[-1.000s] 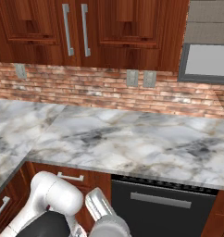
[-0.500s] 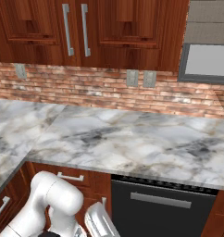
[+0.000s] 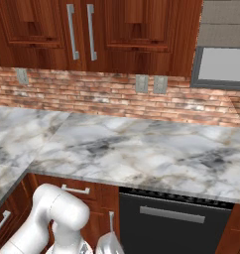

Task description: Open the dishwasher door and pull out the top rack.

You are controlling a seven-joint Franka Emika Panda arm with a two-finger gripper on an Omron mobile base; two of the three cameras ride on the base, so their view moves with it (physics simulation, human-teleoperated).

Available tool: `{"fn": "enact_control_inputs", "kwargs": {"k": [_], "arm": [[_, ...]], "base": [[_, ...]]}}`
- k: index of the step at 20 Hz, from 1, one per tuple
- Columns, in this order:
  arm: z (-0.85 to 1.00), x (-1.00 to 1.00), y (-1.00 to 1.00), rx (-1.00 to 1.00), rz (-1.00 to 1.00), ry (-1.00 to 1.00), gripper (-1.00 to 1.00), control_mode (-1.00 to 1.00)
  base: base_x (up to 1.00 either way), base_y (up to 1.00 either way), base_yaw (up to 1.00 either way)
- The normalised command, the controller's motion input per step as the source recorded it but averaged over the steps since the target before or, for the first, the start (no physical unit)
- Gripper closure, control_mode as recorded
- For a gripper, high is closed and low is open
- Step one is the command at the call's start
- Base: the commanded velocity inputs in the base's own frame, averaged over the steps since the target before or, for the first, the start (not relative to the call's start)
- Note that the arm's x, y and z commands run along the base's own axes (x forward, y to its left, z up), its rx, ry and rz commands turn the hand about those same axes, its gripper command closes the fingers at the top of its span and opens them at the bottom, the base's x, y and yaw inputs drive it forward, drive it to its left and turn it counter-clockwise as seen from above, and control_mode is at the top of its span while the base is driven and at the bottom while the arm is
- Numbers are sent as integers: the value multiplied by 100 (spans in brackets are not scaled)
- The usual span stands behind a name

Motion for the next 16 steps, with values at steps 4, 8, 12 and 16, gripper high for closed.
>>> {"fn": "enact_control_inputs", "kwargs": {"k": [4,8,12,16], "arm": [[-2,-20,-8,5,0,-1,-100,-100],[-2,-21,-8,4,0,-2,-100,-100],[-5,-25,-10,2,0,-2,-100,-100],[-7,-26,-11,2,0,0,-100,-100]], "base": [[0,0,0],[0,0,0],[0,0,0],[0,0,0]]}}
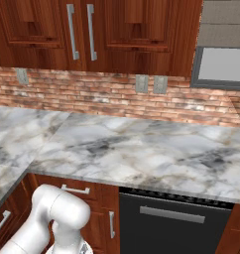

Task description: Open the dishwasher door and pull out the top rack.

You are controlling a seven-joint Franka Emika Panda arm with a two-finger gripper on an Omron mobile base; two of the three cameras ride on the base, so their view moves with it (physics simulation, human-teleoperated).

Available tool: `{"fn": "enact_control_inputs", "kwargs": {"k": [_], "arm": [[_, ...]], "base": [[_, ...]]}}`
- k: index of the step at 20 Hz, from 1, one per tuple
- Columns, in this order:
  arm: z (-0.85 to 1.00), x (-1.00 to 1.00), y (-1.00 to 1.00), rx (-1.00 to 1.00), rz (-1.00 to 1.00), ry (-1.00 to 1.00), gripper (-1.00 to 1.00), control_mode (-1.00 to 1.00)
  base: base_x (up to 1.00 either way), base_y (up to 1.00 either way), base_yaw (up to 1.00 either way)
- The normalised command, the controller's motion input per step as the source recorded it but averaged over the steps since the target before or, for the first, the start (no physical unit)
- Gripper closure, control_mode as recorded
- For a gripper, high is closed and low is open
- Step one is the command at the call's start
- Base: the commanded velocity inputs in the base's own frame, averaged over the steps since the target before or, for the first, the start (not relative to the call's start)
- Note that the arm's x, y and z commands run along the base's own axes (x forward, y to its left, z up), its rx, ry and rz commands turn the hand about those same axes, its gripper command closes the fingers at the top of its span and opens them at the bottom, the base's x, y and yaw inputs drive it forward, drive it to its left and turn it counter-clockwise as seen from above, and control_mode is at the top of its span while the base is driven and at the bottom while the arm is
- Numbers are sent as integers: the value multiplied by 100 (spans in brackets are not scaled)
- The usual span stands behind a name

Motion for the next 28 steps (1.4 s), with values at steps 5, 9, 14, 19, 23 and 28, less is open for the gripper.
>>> {"fn": "enact_control_inputs", "kwargs": {"k": [5,9,14,19,23,28], "arm": [[-5,-26,-12,1,0,0,-100,-100],[-5,-25,-13,2,0,0,-100,-100],[-7,-27,-13,3,0,-1,-100,-100],[-11,-31,-14,3,0,-6,-100,-100],[-13,-31,-12,2,0,-7,-100,-100],[-12,-27,-11,2,0,-7,-100,-100]], "base": [[0,0,0],[0,0,0],[0,0,0],[0,0,0],[0,0,0],[0,0,0]]}}
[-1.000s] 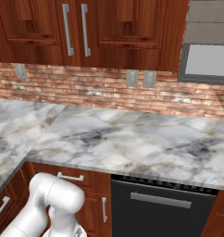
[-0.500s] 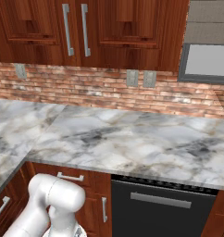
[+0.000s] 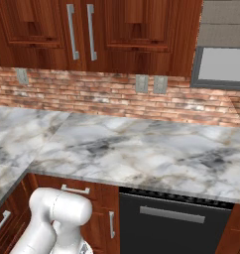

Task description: Open the dishwasher door and pull out the top rack.

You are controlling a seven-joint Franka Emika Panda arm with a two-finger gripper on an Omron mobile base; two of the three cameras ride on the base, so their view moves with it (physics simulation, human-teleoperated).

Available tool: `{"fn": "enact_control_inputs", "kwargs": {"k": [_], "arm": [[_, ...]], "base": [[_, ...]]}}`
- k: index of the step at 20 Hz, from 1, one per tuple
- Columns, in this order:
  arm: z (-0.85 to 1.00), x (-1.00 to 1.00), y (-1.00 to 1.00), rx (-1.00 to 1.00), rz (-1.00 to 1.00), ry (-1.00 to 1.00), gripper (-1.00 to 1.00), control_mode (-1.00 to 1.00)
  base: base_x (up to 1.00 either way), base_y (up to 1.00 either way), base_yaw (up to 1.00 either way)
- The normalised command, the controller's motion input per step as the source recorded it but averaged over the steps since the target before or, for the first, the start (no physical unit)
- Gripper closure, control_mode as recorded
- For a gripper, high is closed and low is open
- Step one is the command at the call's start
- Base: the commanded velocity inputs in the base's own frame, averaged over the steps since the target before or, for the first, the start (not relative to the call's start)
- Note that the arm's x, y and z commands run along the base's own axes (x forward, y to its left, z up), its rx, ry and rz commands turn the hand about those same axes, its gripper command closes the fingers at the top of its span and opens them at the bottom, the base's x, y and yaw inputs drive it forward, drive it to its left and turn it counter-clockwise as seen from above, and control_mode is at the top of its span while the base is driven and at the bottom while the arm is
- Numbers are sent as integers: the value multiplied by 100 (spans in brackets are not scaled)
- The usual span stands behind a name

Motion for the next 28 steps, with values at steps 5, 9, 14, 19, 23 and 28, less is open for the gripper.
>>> {"fn": "enact_control_inputs", "kwargs": {"k": [5,9,14,19,23,28], "arm": [[-9,-22,-9,2,0,-3,-100,-100],[-8,-20,-8,2,0,-2,-100,-100],[-9,-19,-8,3,0,-2,-100,-100],[-8,-17,-9,4,0,-2,-100,-100],[-9,-16,-8,5,1,-1,-100,-100],[-8,-8,-6,5,2,-1,-100,-100]], "base": [[0,0,0],[0,0,0],[0,0,0],[0,0,0],[0,0,0],[0,0,0]]}}
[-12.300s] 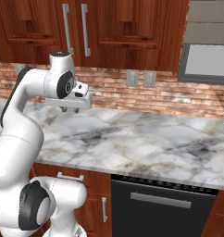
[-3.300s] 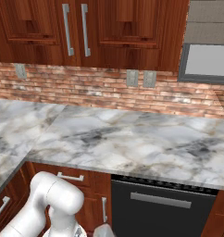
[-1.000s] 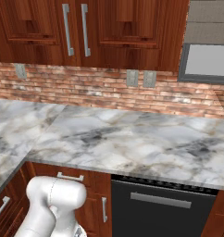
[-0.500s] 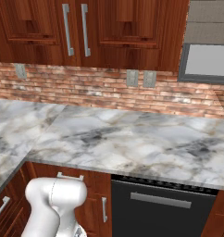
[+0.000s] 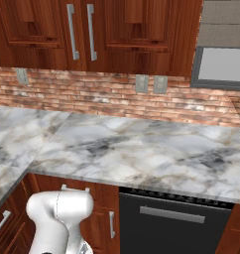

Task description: Open the dishwasher door and pull out the top rack.

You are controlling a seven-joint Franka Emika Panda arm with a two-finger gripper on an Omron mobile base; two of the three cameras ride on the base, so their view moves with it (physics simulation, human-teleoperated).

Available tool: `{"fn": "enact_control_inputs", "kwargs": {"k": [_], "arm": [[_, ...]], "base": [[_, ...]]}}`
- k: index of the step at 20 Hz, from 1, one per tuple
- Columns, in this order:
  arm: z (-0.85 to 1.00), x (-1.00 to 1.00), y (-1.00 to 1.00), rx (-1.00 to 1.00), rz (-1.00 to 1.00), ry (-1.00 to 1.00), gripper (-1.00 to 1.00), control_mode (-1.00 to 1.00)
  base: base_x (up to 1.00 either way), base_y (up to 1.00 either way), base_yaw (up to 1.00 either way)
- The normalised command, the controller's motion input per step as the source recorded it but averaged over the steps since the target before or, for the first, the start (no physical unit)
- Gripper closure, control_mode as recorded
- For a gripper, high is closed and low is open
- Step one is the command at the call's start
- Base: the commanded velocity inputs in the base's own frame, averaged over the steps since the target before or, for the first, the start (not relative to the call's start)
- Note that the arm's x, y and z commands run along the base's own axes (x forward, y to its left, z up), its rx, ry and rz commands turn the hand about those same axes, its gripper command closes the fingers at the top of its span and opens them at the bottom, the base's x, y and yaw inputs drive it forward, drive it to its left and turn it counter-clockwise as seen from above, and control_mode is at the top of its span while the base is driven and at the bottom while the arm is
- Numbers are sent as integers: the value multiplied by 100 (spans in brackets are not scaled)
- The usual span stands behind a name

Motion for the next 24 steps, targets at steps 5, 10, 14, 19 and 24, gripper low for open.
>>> {"fn": "enact_control_inputs", "kwargs": {"k": [5,10,14,19,24], "arm": [[-12,-9,-7,4,4,0,-100,-100],[-13,-12,-9,3,5,0,-100,-100],[-11,-14,-10,4,4,1,-100,-100],[-10,-11,-6,3,6,1,-100,-100],[-9,-7,-8,4,6,0,-100,-100]], "base": [[0,0,0],[0,0,0],[0,0,0],[0,0,0],[0,0,0]]}}
